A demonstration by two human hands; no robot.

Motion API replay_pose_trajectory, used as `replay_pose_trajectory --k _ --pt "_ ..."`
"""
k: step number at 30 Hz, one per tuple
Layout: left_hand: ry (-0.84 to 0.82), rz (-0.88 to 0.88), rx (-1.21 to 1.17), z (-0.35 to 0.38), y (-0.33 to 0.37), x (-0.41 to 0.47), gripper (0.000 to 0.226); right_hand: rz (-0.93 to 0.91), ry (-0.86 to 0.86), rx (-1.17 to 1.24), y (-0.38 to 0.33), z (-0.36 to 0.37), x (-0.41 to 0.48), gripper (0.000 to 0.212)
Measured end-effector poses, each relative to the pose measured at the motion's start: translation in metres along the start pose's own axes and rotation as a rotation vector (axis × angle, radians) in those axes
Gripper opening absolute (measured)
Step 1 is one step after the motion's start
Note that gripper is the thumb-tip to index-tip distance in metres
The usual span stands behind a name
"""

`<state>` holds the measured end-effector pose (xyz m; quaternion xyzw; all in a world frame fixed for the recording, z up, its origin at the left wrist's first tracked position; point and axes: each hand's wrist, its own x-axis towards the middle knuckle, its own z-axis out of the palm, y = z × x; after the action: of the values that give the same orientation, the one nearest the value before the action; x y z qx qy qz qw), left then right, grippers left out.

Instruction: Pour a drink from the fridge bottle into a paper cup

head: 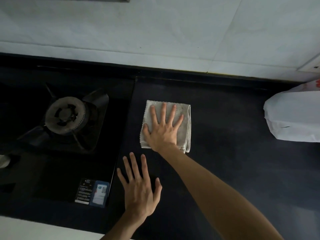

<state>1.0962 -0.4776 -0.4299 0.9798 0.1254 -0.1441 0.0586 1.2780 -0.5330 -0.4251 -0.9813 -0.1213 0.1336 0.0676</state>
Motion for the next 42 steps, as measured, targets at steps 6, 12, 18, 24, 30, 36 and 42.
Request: replay_pose_trajectory --k 6,12,18,24,30,36,42 --pt "0.007 -0.005 0.001 0.000 0.000 0.000 0.087 0.023 0.018 0.015 -0.007 -0.012 0.051 0.074" --pt "0.011 -0.015 0.002 -0.001 0.001 -0.001 0.087 0.049 0.020 0.013 -0.021 -0.020 0.089 0.074" --pt "0.010 -0.016 0.007 -0.002 0.002 0.000 0.089 0.095 0.021 0.024 -0.038 -0.026 0.110 0.072" --pt "0.000 -0.020 0.015 -0.003 0.004 0.000 0.089 0.052 0.032 0.009 -0.037 -0.024 0.113 0.072" --pt "0.019 -0.015 0.025 -0.001 0.004 0.001 0.089 0.021 0.028 -0.010 -0.039 -0.020 0.113 0.072" --pt "0.027 -0.016 0.038 0.002 0.003 0.002 0.090 -0.023 0.040 -0.024 -0.037 -0.020 0.117 0.073" --pt "0.045 -0.004 0.026 0.003 0.002 -0.001 0.090 -0.038 -0.019 -0.023 -0.036 -0.026 0.116 0.072"
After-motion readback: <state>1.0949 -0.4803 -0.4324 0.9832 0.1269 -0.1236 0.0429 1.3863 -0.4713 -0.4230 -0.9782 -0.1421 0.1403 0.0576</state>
